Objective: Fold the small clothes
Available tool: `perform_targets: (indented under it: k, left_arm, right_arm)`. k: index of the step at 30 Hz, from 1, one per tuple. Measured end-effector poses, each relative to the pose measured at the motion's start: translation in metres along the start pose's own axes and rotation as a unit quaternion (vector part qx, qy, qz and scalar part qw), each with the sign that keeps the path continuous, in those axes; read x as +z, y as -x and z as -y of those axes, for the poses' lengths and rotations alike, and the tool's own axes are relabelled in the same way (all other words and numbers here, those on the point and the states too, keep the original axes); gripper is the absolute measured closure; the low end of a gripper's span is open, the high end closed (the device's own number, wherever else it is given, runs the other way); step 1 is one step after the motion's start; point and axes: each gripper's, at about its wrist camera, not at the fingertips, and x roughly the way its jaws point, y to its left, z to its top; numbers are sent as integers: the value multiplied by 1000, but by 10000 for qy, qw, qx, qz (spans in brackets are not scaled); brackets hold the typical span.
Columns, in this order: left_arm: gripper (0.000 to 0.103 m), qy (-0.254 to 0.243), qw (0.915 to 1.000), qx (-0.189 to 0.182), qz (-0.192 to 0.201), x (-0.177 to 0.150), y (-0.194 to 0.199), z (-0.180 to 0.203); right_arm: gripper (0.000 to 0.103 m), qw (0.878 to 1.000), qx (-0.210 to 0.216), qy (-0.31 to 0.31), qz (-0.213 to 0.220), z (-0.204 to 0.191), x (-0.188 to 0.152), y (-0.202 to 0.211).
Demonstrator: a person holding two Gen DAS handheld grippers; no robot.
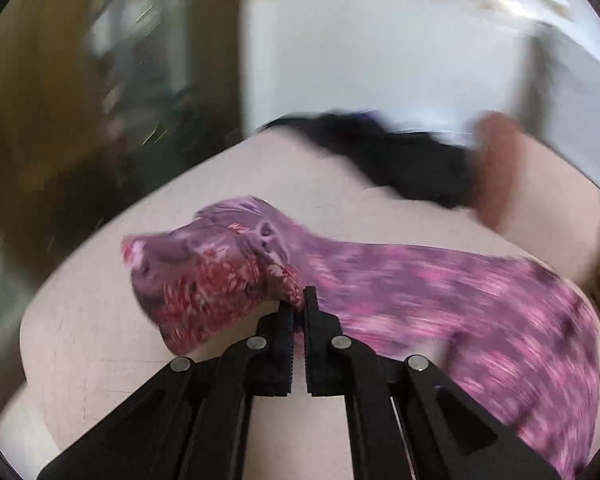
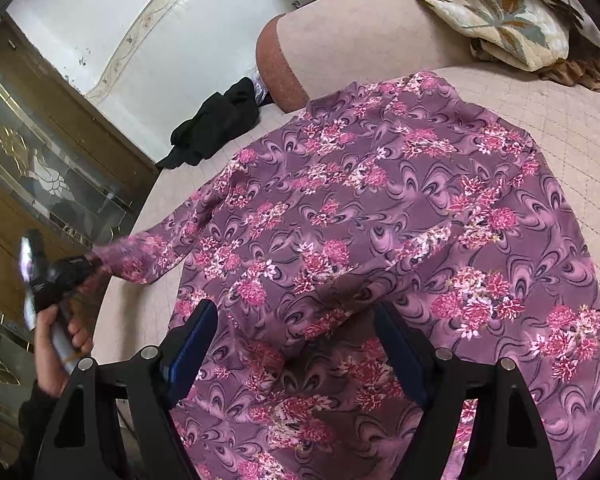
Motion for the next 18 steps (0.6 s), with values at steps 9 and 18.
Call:
perform_targets:
  k: [9,18]
  left_arm:
    - [100,-1528,9616,-2278,110,-80,92,150]
    - [99,-2085,9331,-2738,-1045,-149,56,192]
  right_arm:
    - [20,9972,17,-660,341,45,20,26]
    - [23,9860,-7,-1591,499,99,27,39]
